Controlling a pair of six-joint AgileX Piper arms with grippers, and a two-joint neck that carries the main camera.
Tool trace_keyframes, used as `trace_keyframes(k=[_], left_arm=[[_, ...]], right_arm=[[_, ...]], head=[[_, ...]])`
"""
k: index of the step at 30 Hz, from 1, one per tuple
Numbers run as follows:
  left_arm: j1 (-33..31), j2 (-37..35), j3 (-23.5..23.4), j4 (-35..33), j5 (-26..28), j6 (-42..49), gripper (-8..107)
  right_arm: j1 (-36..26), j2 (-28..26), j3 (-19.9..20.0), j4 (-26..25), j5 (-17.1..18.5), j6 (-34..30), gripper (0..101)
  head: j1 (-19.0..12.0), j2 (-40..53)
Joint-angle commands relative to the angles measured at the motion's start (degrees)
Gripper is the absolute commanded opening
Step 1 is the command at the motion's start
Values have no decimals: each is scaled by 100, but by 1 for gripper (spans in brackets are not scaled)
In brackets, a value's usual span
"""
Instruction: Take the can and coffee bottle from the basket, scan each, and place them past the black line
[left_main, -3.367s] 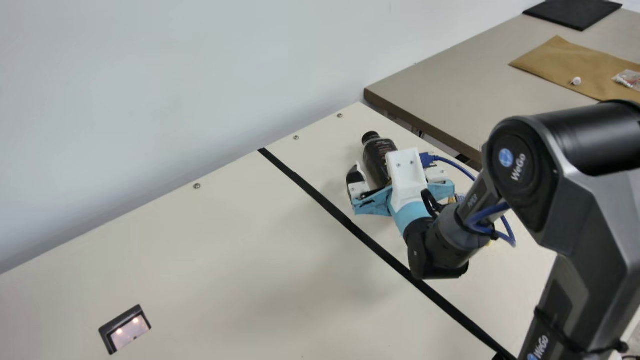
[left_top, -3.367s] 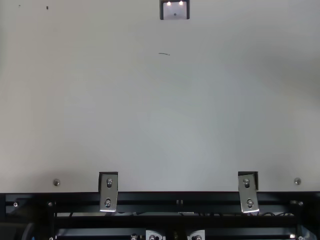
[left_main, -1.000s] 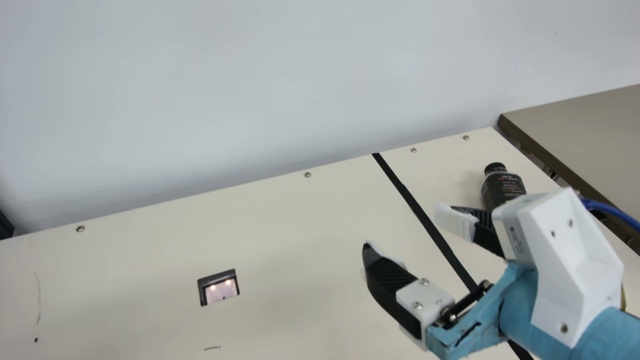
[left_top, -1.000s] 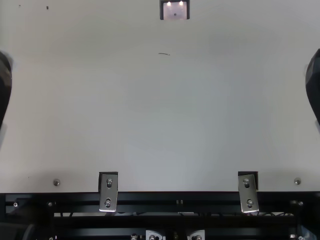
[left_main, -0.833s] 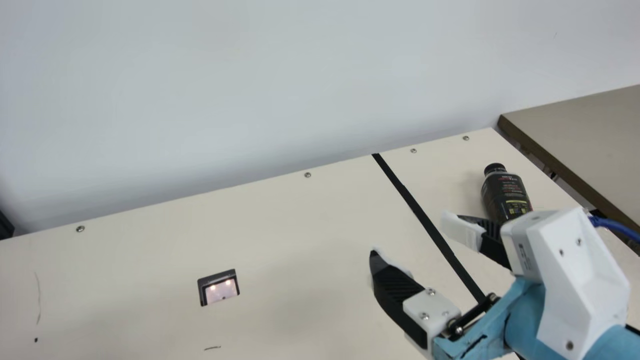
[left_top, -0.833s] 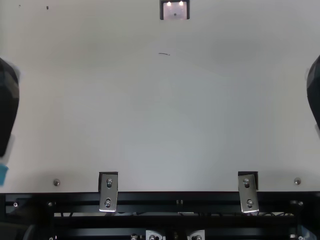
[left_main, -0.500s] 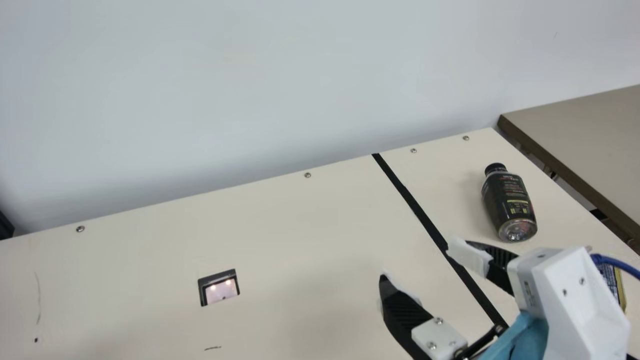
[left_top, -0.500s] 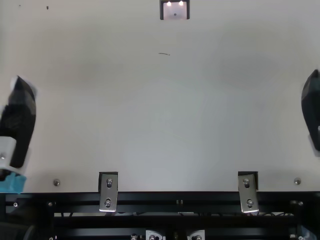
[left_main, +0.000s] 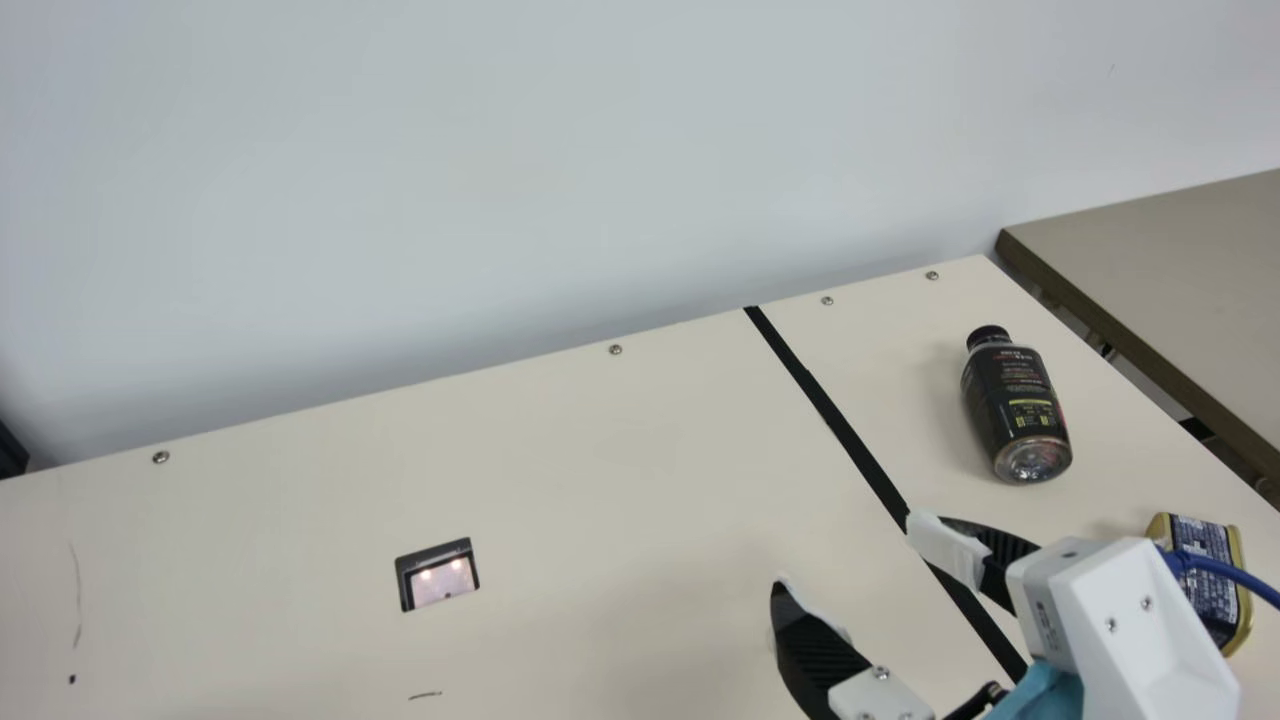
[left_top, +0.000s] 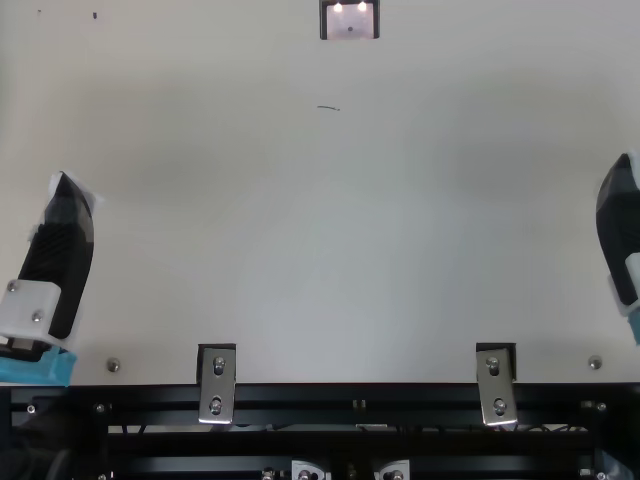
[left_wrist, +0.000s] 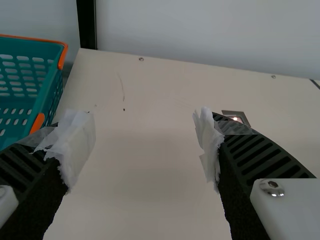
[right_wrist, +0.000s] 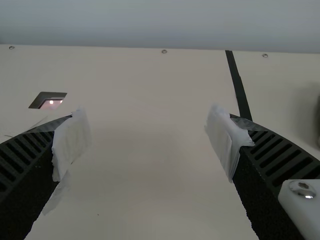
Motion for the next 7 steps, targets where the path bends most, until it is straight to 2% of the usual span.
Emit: trace_keyframes(k=[1, 7], left_arm=[[0, 0, 0, 0, 0, 0, 90], [0, 0, 0, 0, -12, 0, 90]], right_arm=[[0, 0, 0, 0, 0, 0, 101], [0, 0, 0, 0, 0, 0, 101]], head=[[-183, 33], [-183, 33]])
